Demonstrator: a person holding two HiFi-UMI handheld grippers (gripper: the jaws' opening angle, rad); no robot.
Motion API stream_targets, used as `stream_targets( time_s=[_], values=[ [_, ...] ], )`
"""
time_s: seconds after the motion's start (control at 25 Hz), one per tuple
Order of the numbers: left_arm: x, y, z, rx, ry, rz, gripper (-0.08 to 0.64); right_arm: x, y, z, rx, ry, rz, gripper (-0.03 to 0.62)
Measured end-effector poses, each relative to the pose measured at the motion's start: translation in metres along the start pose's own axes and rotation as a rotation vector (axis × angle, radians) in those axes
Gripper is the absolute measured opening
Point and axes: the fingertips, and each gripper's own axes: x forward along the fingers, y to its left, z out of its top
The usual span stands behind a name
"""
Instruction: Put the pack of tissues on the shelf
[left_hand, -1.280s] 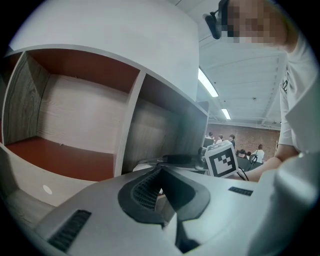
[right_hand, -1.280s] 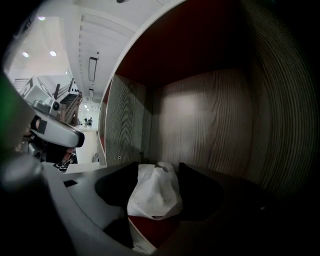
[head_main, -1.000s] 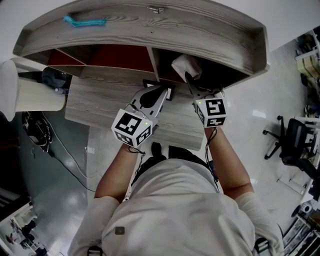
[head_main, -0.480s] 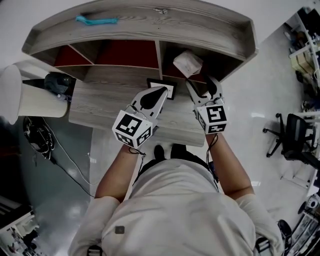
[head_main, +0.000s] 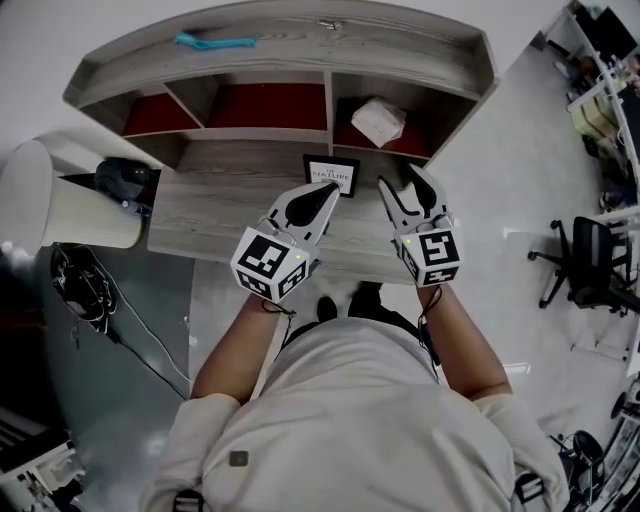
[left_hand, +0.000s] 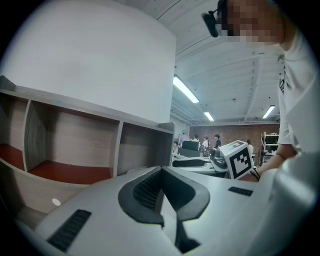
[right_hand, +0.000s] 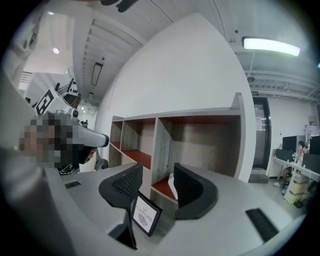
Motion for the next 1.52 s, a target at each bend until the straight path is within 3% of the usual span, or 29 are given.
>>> stream_targets(
  time_s=[0.24,0.6,1.08,1.52],
  values=[
    [-0.027,-0.015,-0.001,-0.010,-0.007,-0.035,0.015,-0.030,0.025,0.003,0.001,-0.002,-0.003,0.103],
    [-0.058,-0.025,-0.003,0.003,-0.012,-0.044,0.015,-0.059,0.069,-0.003,0.006,0.017,0.079,0.032],
    [-0.084,-0.041,0.002,0.006,-0.024,-0.090,0.015,-0.090,0.101,0.018,-0.001,-0.015,0.163,0.020],
    [-0.077,-0.060,-0.002,-0.017,-0.019,-0.139,0.015,-0.120,0.085,0.012,0.012,0.006,0.140,0.020]
  ],
)
